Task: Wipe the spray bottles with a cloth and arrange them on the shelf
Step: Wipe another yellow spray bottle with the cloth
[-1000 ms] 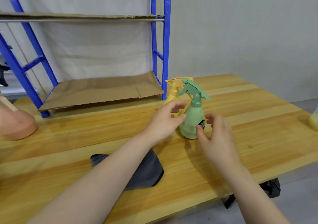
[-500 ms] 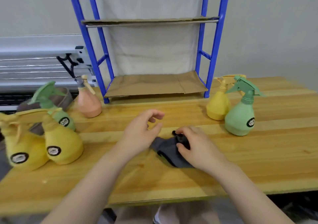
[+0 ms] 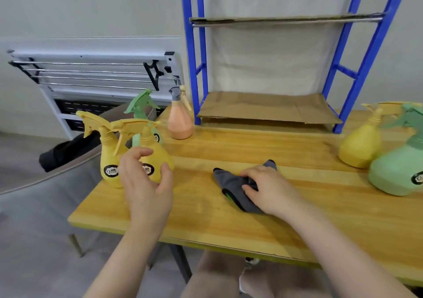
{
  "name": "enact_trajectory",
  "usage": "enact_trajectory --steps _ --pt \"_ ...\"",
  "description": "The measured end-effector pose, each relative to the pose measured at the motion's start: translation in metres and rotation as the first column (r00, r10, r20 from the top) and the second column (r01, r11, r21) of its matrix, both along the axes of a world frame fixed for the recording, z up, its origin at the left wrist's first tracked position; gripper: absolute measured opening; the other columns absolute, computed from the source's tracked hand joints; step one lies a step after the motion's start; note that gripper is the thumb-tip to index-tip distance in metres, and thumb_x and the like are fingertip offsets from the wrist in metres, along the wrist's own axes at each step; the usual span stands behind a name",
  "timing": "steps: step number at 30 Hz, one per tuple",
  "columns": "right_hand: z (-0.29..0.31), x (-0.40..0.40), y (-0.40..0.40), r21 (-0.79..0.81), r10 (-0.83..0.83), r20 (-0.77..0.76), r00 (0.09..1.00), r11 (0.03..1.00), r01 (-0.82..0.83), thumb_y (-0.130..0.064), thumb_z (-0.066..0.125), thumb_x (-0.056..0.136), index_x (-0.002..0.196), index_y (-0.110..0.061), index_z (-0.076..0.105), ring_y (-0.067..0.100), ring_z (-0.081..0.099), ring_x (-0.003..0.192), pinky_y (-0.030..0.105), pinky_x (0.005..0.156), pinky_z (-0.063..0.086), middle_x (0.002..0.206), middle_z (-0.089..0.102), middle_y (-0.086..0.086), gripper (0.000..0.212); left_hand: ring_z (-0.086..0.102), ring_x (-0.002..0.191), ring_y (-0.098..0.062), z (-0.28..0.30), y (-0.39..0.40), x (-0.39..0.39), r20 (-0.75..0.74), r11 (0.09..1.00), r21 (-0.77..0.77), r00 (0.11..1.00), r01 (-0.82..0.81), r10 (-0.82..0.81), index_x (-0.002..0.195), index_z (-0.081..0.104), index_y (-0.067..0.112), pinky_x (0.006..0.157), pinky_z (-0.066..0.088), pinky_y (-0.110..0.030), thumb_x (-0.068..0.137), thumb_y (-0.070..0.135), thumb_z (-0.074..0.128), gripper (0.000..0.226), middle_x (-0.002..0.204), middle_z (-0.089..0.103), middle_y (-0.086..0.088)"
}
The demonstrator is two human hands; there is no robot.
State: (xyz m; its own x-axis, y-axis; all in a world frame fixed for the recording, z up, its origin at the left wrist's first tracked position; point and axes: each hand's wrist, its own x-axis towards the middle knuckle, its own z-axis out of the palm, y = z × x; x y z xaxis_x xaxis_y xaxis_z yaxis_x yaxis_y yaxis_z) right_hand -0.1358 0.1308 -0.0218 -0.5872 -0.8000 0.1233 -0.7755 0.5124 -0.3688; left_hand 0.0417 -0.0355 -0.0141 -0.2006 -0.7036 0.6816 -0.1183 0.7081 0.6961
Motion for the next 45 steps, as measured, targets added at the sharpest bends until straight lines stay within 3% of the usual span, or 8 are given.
enact_trajectory --steps 4,10,17,20,31,35,39,45 --pt "0.000 0.000 -0.004 -0.035 -0.062 -0.017 0.998 0.997 0.062 -0.033 0.053 0.096 0.106 -0.026 0.057 0.014 0.050 0.094 0.027 0.075 0.044 0.107 0.057 -0.007 0.013 0.034 0.136 -0.016 -0.013 -0.006 0.000 0.046 0.977 0.211 0.999 0.013 -0.023 0.144 0.032 0.010 0.107 0.027 -0.024 0.089 0.012 0.064 0.064 0.144 0.037 -0.001" --pt "0.001 0.001 -0.002 -0.028 -0.077 -0.035 0.996 0.997 0.076 -0.030 0.051 0.095 0.104 -0.026 0.059 0.012 0.051 0.087 0.024 0.067 0.042 0.101 0.058 -0.008 0.013 0.026 0.144 -0.014 -0.010 -0.018 -0.012 0.073 0.933 0.358 0.995 0.042 -0.072 0.153 0.020 0.016 0.117 0.026 -0.035 0.092 0.022 0.063 0.075 0.156 0.028 0.001" --pt "0.003 -0.005 0.012 0.067 0.074 0.088 0.993 0.995 -0.080 -0.034 0.058 0.091 0.132 -0.035 0.050 0.011 0.047 0.112 0.029 0.093 0.045 0.120 0.051 -0.012 0.042 0.036 0.133 -0.006 -0.006 -0.037 -0.019 0.064 0.945 0.327 0.997 0.018 -0.041 0.151 0.027 0.017 0.099 0.033 -0.010 0.094 0.030 0.060 0.067 0.151 0.038 0.004" --pt "0.002 -0.003 0.010 0.010 0.046 -0.006 0.999 0.999 -0.046 -0.032 0.059 0.092 0.110 -0.032 0.056 0.010 0.047 0.099 0.023 0.079 0.042 0.108 0.052 -0.011 0.019 0.038 0.137 -0.013 0.000 -0.042 -0.022 0.077 0.956 0.294 0.997 -0.010 -0.014 0.148 0.033 0.016 0.112 0.034 -0.034 0.097 0.036 0.055 0.060 0.147 0.043 0.002" --pt "0.017 -0.027 0.007 -0.080 -0.052 0.140 0.989 0.995 0.064 -0.038 0.061 0.086 0.083 -0.029 0.052 0.010 0.056 0.070 0.028 0.056 0.041 0.079 0.059 -0.010 0.013 0.046 0.116 -0.001 0.037 -0.033 -0.051 0.135 0.963 0.231 0.976 0.137 -0.171 0.139 0.049 0.018 0.096 0.037 -0.024 0.095 0.037 0.057 0.048 0.123 0.052 0.014" --pt "0.027 -0.055 0.001 -0.256 -0.099 0.298 0.949 0.950 0.180 -0.033 0.062 0.089 0.087 -0.028 0.054 0.013 0.062 0.077 0.032 0.066 0.048 0.083 0.064 -0.008 0.010 0.062 0.094 -0.004 0.055 -0.024 -0.093 -0.082 0.804 0.397 0.889 0.443 -0.450 0.129 0.055 0.018 0.078 0.049 -0.026 0.099 0.027 0.054 0.032 0.107 0.067 0.011" --pt "0.045 -0.077 -0.010 -0.454 -0.110 0.493 0.863 0.814 0.363 -0.025 0.059 0.093 0.104 -0.024 0.057 0.012 0.064 0.086 0.027 0.068 0.048 0.090 0.068 -0.005 0.011 0.064 0.100 0.003 0.056 -0.016 -0.145 -0.166 0.661 0.459 0.788 0.594 -0.593 0.121 0.062 0.013 0.094 0.050 -0.030 0.101 0.021 0.049 0.024 0.102 0.067 0.031" --pt "0.046 -0.099 -0.019 -0.576 0.092 0.724 0.683 0.625 0.527 -0.010 0.045 0.098 0.120 -0.034 0.059 -0.002 0.068 0.084 0.021 0.075 0.056 0.088 0.071 -0.017 0.036 0.066 0.104 -0.007 0.042 -0.002 -0.186 -0.223 0.479 0.522 0.655 0.706 -0.722 0.124 0.059 0.012 0.080 0.054 -0.018 0.103 0.019 0.044 0.026 0.115 0.071 0.008"
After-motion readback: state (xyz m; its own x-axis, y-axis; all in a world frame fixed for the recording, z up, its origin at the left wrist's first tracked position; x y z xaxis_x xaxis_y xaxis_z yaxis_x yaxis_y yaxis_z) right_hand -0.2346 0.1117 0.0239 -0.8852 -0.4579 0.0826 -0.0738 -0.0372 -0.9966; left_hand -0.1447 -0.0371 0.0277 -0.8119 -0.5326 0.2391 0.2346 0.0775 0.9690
